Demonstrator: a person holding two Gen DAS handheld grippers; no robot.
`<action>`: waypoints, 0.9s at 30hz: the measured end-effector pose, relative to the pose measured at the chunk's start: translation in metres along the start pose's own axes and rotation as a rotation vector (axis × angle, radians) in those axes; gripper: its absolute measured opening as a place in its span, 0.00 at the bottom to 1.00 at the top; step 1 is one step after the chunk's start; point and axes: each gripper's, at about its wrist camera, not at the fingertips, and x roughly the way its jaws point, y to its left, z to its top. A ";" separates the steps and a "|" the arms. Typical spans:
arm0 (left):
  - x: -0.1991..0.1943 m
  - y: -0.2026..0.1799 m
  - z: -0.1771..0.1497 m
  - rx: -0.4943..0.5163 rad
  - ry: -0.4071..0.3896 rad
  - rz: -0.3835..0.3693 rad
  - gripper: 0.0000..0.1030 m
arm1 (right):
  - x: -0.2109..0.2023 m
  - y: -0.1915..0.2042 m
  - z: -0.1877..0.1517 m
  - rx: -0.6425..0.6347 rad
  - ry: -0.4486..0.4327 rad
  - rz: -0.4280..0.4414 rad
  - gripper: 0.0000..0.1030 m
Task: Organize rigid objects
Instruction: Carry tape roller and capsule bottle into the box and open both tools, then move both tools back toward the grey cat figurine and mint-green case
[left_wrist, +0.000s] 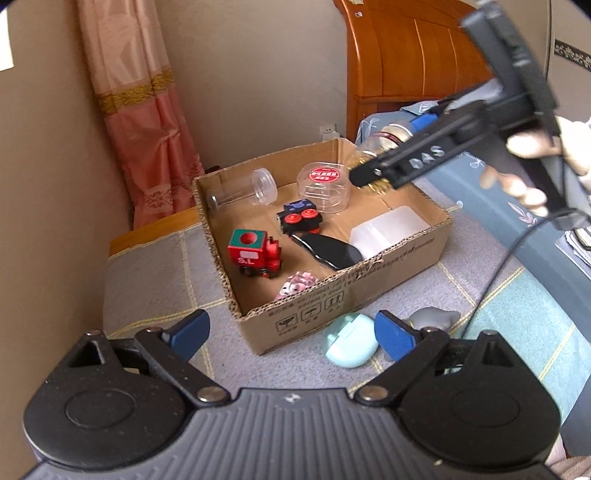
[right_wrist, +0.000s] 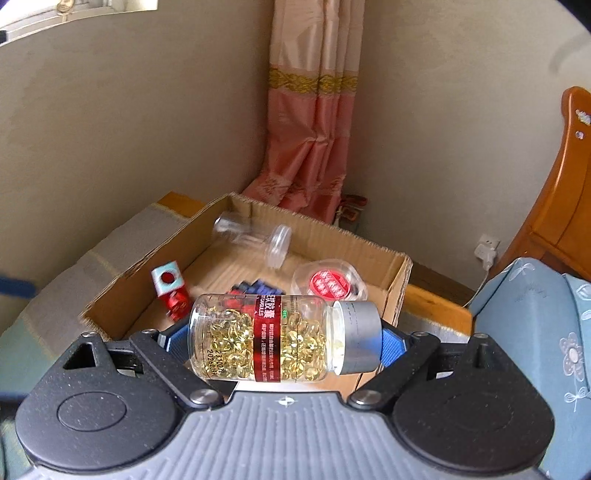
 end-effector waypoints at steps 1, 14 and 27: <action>-0.001 0.001 -0.001 -0.003 0.000 0.004 0.93 | 0.003 0.001 0.002 -0.002 0.003 -0.005 0.97; -0.023 0.002 -0.019 -0.016 -0.010 0.018 0.93 | -0.039 0.027 -0.011 -0.002 -0.033 -0.007 1.00; -0.055 -0.004 -0.042 -0.072 -0.009 0.052 0.93 | -0.079 0.062 -0.059 0.043 -0.031 0.014 1.00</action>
